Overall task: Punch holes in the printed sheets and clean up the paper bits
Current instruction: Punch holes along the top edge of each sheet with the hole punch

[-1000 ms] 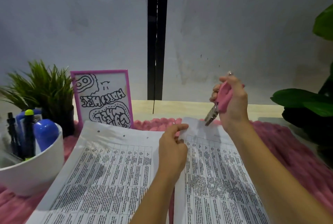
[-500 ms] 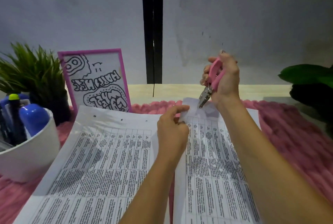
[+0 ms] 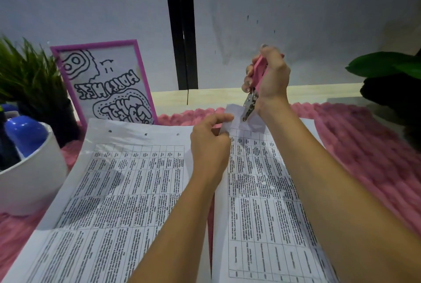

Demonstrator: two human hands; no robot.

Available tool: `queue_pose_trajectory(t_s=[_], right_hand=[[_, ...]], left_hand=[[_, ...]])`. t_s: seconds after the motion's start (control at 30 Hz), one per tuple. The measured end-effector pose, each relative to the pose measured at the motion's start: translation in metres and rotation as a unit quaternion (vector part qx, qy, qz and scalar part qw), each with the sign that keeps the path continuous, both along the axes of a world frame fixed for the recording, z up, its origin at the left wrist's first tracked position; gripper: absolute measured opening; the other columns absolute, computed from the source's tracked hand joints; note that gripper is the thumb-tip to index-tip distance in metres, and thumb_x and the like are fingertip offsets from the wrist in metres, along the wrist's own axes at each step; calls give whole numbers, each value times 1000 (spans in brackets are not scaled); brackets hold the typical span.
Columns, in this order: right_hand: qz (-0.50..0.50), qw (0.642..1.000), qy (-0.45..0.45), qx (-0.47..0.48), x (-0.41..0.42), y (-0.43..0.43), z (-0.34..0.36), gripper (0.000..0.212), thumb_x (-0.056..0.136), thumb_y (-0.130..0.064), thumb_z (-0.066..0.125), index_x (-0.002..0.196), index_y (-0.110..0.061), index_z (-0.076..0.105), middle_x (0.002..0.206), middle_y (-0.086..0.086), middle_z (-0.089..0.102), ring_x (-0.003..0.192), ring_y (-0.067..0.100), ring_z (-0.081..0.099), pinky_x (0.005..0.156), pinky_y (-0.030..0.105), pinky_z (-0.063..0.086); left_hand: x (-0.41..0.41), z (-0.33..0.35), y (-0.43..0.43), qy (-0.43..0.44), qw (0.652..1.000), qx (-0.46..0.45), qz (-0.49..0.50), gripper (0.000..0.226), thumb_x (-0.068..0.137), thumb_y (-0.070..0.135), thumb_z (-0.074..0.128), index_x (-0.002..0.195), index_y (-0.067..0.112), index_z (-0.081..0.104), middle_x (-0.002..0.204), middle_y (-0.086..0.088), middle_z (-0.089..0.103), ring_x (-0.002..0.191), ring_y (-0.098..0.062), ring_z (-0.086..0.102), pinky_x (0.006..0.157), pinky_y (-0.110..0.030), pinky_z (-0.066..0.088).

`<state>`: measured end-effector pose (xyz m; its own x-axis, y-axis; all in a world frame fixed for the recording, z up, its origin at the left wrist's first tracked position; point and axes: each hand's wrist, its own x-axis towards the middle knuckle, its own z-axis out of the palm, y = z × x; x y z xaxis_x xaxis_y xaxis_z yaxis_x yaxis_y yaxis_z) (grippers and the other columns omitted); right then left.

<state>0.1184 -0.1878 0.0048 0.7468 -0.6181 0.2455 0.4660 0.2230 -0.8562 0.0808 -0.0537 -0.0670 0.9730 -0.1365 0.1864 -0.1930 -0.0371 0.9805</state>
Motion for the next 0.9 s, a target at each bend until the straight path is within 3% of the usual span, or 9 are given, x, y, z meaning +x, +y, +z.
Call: queue_pose_trajectory(t_s=[0.13,0.27,0.37,0.43,0.5,0.57,0.63,0.77,0.9], right_hand=[[-29,999,-1,17,0,1,-1,26,91,-20,53,67,-10,54,56,7,51,41,19,41,44,23,34],[-23,1000,10,17,1,-1,-2,24,88,-22,54,68,-9,54,56,7,51,41,19,41,44,23,34],[3,1000,15,8,0,-3,1,26,83,-30,55,79,-5,58,60,8,52,45,19,43,45,26,36],[13,1000,24,-12,-2,-6,2,30,88,-31,54,90,-2,59,62,8,53,48,19,46,48,27,39],[31,999,32,-20,-5,-7,3,33,88,-34,54,95,-2,59,63,8,54,50,19,48,49,28,41],[60,997,34,-25,-10,-8,3,37,84,-38,55,97,-3,59,65,8,55,51,19,49,51,28,43],[85,995,31,-33,-14,-8,4,36,86,-37,55,98,-3,58,66,8,55,51,18,50,53,29,45],[91,995,19,-49,-26,-20,10,37,85,-37,56,99,-3,59,68,8,56,53,19,51,56,32,49],[52,998,12,-40,-37,-44,9,37,84,-37,55,98,-3,59,66,8,56,51,19,50,53,30,46]], left_hand=[[1,-1,-1,-2,1000,4,-1,34,88,-3,61,97,27,73,102,6,72,87,-13,67,77,-45,59],[-1,-1,-1,-12,1000,10,-15,37,86,-5,59,100,26,72,106,11,70,87,-10,66,76,-39,60],[-2,-1,-1,-12,998,16,-54,40,86,-3,58,106,27,74,115,8,69,89,-5,66,76,-24,59],[-4,-1,-2,-16,997,25,-71,39,88,-2,57,109,26,74,116,7,71,78,5,62,68,-7,50],[-4,0,-2,-17,997,31,-72,38,89,-2,57,111,24,74,114,7,71,66,7,57,60,-4,45],[-4,-2,-3,-19,997,34,-67,38,90,-2,57,111,25,74,115,6,71,70,-6,63,66,-13,53],[-3,-2,-4,-13,997,31,-64,39,90,-2,56,110,26,74,115,4,71,77,-22,67,76,-35,59],[-2,-1,-3,2,998,2,-60,36,88,-2,58,108,22,75,110,8,70,94,-10,68,87,-35,58],[-1,0,1,26,997,-26,-65,35,87,-2,61,100,28,75,106,4,71,85,-34,71,74,-55,59]])
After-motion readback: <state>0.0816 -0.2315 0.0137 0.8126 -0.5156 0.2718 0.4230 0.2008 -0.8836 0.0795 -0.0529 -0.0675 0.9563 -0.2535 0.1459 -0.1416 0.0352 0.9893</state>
